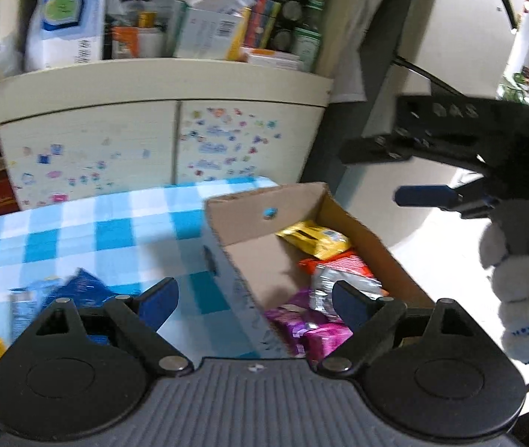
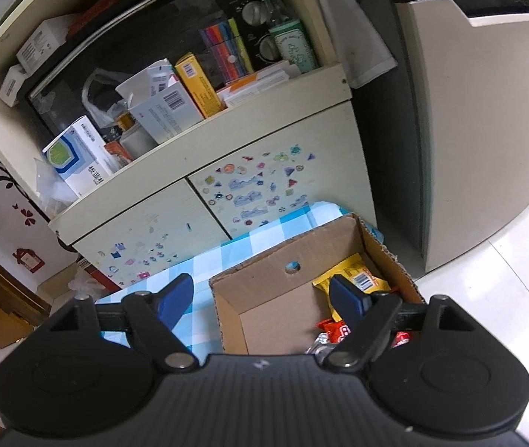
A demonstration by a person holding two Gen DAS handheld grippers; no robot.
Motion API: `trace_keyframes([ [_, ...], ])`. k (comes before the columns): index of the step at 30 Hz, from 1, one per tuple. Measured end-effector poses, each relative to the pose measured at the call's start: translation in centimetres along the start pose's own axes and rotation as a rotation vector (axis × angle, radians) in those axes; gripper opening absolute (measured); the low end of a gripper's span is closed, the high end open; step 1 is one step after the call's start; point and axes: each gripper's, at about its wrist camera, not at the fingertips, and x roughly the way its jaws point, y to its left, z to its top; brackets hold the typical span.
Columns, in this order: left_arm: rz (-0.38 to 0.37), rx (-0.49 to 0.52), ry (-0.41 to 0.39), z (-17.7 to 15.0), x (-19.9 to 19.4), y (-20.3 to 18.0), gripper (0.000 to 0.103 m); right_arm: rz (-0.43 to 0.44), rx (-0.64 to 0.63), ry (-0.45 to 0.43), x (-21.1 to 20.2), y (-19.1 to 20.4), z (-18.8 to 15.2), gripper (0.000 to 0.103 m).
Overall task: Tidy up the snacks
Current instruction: 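Move both tools back over the remaining bags on the table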
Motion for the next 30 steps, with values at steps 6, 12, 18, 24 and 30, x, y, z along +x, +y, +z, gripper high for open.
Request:
trace_keyframes([
  [6,0.069,-0.046,-0.035,1.5,-2.2,3.0,0.093,0.027,-0.023,-0.001,0.3,1.0,-0.2,0.080],
  [12,0.150,-0.095,-0.076,2.7,-4.8,6.3,0.094,0.053,-0.063,0.008,0.6,2.3,-0.6,0.081],
  [18,0.227,-0.145,-0.085,3.2,-6.8,9.6,0.095,0.077,-0.107,0.015,0.8,3.6,-1.0,0.081],
  [24,0.287,-0.173,-0.055,2.5,-7.9,12.4,0.095,0.094,-0.143,0.023,1.2,5.0,-1.5,0.081],
  [30,0.352,-0.195,-0.021,1.2,-8.3,15.2,0.095,0.109,-0.182,0.035,1.5,6.2,-2.0,0.081],
])
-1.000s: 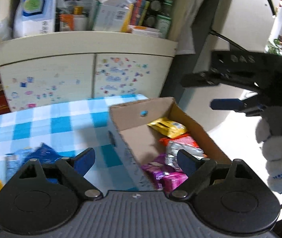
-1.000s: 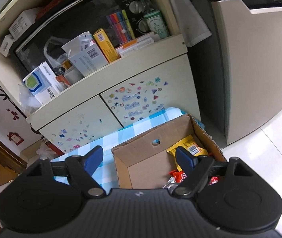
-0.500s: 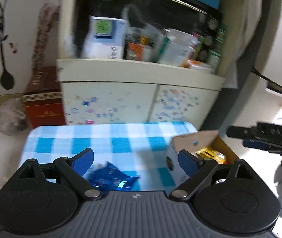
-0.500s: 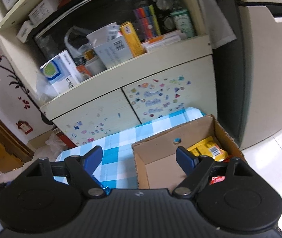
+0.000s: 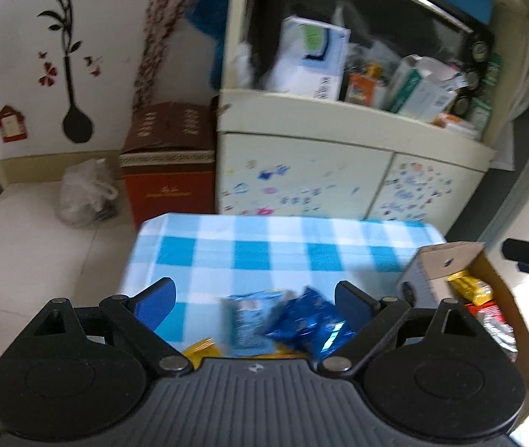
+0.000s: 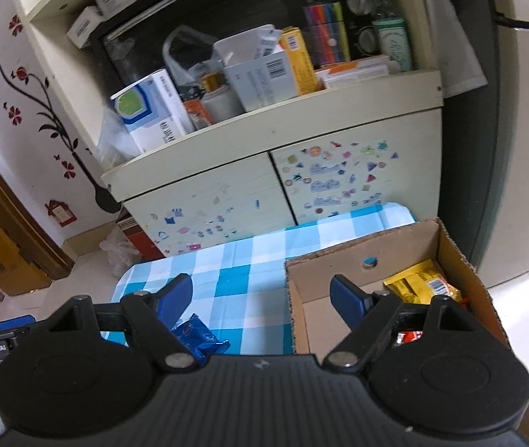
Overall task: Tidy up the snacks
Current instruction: 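Move both tools back over the remaining bags on the table, then grasp the yellow bag with the left tool while the right grasps the dark blue bag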
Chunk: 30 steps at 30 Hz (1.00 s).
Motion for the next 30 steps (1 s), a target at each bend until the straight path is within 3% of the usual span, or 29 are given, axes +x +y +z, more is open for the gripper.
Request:
trace_keyframes([
  [10,0.095,-0.069,0.119,-2.2,4.1,3.3,0.095,0.091,-0.113,0.049,1.8,3.6,-1.2,0.082],
  [22,0.120,-0.187,0.284,-4.5,8.8,5.2,0.095,0.174,-0.269,0.146,5.2,7.5,-3.7,0.082],
  [30,0.140,-0.239,0.333,-5.4,10.7,5.7,0.095,0.169,-0.311,0.214,8.6,8.5,-4.9,0.082],
])
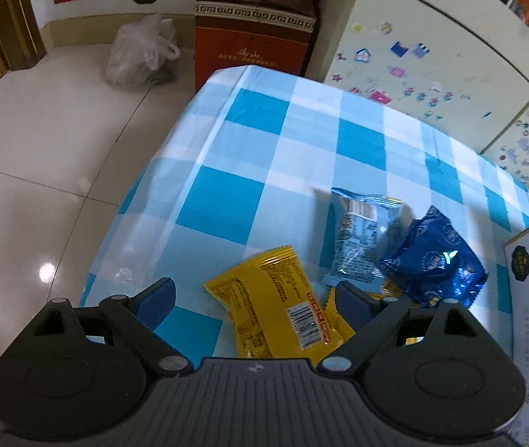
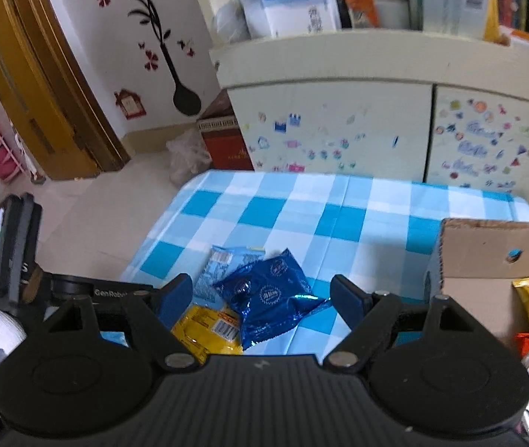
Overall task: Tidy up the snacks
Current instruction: 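Grasp the yellow bag with the left tool while the right grasps the dark blue bag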
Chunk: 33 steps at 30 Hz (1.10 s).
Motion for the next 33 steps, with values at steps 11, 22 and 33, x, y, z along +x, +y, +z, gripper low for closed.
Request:
trace_keyframes([
  [11,0.009,-0.028,0.040,-0.1,2.1,-0.1,0.095,-0.025,-0.098,0.095,6.1,0.6,-0.3,0.085],
  [22,0.098,0.018,0.055,-0.6,3.1,-0.7,0.103,-0.055,-0.162,0.151,10.2,0.7,-0.6,0.087],
  [33,0.110,0.013,0.070,-0.7,3.1,-0.9,0.103,-0.052,-0.143,0.174,12.0,0.5,-1.2,0.087],
])
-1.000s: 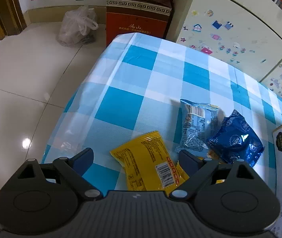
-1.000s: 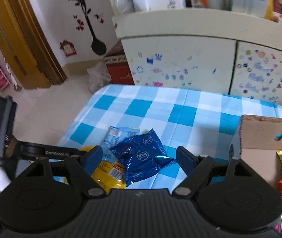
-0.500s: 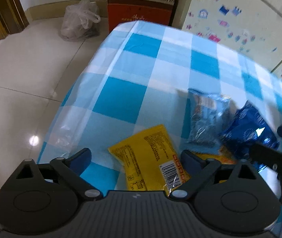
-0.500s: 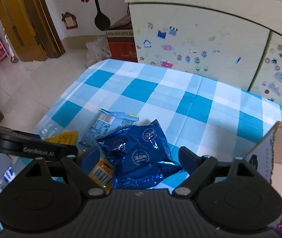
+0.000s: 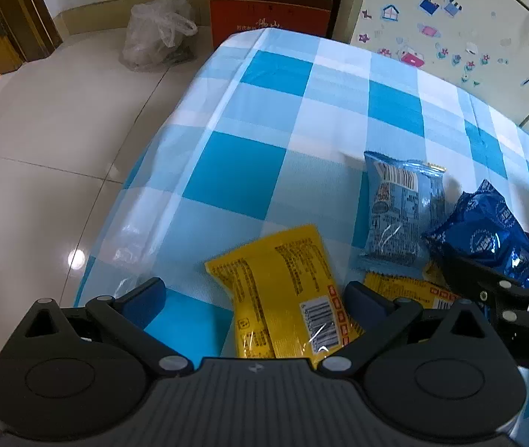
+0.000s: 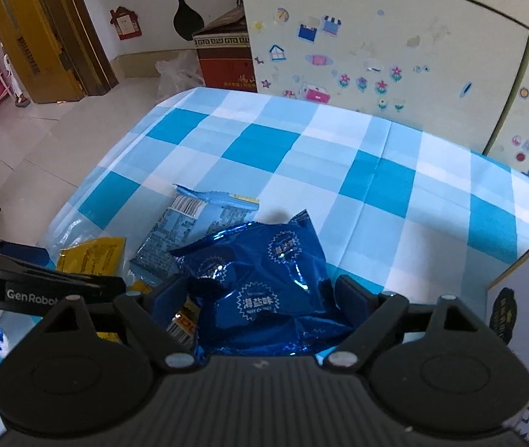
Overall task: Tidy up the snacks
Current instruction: 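Grasp the yellow bag with the left tool while the right grasps the dark blue bag, then lift the yellow bag and dark blue bag and carry them toward the box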
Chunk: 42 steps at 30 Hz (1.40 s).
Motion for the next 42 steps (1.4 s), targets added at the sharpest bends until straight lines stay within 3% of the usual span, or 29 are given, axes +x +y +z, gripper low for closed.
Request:
trace_keyframes([
  [10,-0.018,0.008,0.019,-0.7,-0.3,-0.4,0.103,-0.013,0.025,0.007,-0.2,0.1,0.1,0.082],
  [12,-0.019,0.016,0.009,-0.8,-0.4,-0.6,0.102,-0.013,0.032,-0.001,-0.4,0.1,0.2,0.076],
  [16,-0.023,0.023,-0.022,-0.9,-0.9,-0.8,0.088,-0.016,0.042,-0.022,-1.1,0.2,0.6,0.075],
  [20,-0.038,0.013,-0.050,-0.7,-1.5,-0.6,0.064,-0.017,0.053,-0.045,-2.0,0.3,1.0,0.075],
  [21,-0.043,0.007,-0.051,-0.7,-1.6,-0.6,0.063,-0.017,0.058,-0.050,-2.3,0.4,1.1,0.075],
  [30,-0.095,-0.057,-0.030,-0.6,-2.2,-0.1,0.061,0.000,0.078,-0.084,-4.6,1.0,1.3,0.073],
  [42,-0.108,-0.064,-0.082,-0.7,-4.9,-0.4,0.061,-0.013,0.114,-0.105,-7.4,0.8,0.3,0.073],
])
